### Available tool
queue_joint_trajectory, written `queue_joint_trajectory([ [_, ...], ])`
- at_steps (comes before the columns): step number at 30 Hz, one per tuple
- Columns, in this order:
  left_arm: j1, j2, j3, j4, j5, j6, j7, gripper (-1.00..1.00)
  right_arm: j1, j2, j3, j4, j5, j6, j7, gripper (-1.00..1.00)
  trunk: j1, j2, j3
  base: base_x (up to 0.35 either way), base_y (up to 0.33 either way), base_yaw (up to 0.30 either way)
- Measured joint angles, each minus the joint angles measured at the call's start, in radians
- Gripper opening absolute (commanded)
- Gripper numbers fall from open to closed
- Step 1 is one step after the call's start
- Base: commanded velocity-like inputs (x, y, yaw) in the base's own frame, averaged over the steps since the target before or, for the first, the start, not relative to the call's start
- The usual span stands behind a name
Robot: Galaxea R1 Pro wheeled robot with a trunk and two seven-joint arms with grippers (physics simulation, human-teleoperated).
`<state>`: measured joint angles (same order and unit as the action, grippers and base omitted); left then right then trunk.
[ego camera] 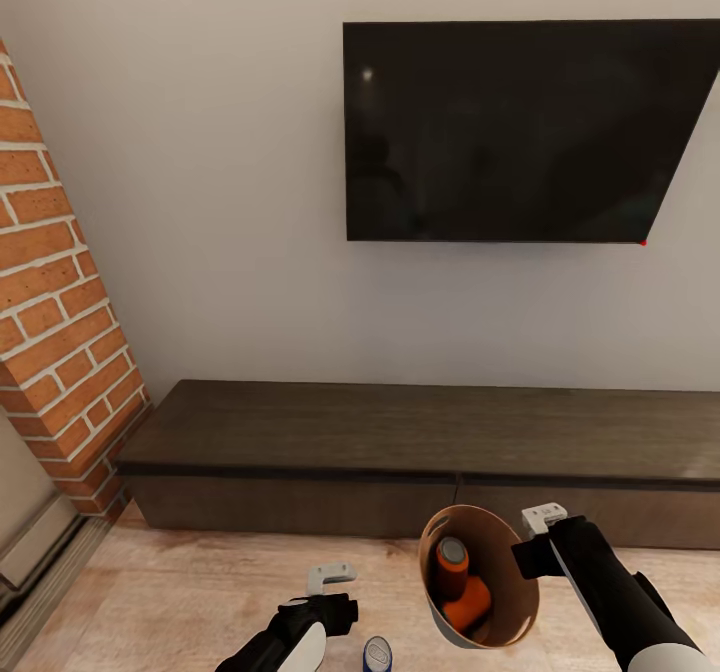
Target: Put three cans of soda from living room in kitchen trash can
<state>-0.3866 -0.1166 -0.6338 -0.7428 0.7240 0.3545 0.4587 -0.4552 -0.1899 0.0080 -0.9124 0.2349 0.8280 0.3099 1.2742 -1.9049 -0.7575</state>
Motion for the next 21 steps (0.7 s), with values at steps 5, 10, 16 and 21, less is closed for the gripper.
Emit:
queue_joint_trajectory([
  [5, 0.0, 0.0, 0.0, 0.0, 0.0, 0.0, 0.0, 1.0, 0.0, 0.002, -0.001, 0.0, -0.006, 0.006, 0.0, -1.0, 0.0, 0.0, 0.002, 0.0, 0.0, -0.092],
  [10, 0.0, 0.0, -0.001, -0.001, 0.0, 0.0, 0.0, 1.0, 0.0, 0.001, -0.002, 0.0, 0.003, 0.005, -0.001, -1.0, 0.0, 0.0, 0.007, 0.0, 0.0, -0.183],
  [16, 0.0, 0.0, -0.001, -0.001, 0.0, 0.0, 0.0, 1.0, 0.0, 0.001, -0.001, 0.0, 0.001, 0.003, -0.001, -1.0, 0.0, 0.0, 0.014, 0.0, 0.0, -0.2],
  [21, 0.0, 0.0, -0.001, -0.001, 0.0, 0.0, 0.0, 1.0, 0.0, 0.003, 0.001, 0.0, -0.005, 0.0, 0.003, -1.0, 0.0, 0.0, 0.02, 0.0, 0.0, -0.19],
])
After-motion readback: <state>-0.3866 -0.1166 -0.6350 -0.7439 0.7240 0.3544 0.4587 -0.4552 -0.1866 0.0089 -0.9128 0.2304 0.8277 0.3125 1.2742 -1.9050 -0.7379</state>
